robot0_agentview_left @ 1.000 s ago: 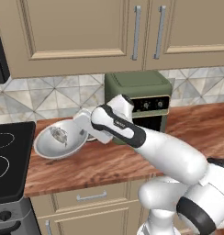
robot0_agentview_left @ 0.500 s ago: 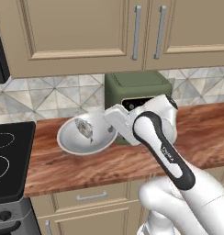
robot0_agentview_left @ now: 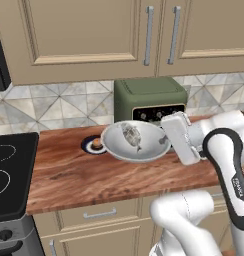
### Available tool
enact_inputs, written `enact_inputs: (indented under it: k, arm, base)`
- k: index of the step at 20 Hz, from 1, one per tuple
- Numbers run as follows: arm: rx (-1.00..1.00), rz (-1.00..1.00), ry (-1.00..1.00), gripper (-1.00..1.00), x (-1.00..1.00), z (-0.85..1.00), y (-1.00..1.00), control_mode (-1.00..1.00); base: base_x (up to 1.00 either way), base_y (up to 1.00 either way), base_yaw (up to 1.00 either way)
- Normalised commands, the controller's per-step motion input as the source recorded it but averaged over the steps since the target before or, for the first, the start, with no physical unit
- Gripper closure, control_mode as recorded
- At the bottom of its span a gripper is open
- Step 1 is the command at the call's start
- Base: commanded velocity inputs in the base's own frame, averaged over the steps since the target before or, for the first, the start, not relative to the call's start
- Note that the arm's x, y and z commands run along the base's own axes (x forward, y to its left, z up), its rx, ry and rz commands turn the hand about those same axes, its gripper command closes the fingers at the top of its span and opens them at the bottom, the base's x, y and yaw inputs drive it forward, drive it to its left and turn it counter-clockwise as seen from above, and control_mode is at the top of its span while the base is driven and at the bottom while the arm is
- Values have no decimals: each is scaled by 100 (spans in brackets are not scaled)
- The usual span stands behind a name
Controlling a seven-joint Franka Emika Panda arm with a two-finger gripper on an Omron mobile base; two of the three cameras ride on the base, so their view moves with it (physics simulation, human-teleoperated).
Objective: Remove the tangerine from the bowl and place it on the small plate. Then place the bowl with only the fish in the microwave, close the door, and press the start button to microwave the fish.
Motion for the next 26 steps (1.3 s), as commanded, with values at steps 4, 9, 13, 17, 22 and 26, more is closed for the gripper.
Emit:
enact_inputs:
  k: [4, 9, 13, 17, 22, 26]
  arm:
    - [14, -9, 0, 100, -19, 8, -73, -100]
    - [4, 0, -2, 100, -37, -9, -2, -100]
    - [0, 0, 0, 100, -35, -6, 27, 100]
    - [0, 0, 0, 100, 0, 0, 0, 100]
    - [0, 0, 0, 100, 0, 0, 0, 100]
    - [0, 0, 0, 100, 0, 0, 0, 100]
  base:
    - [0, 0, 0]
    - [0, 0, 0]
    - [-12, 22, 0]
    - [-42, 100, -1]
    - [-8, 100, -8]
    - [5, 100, -17]
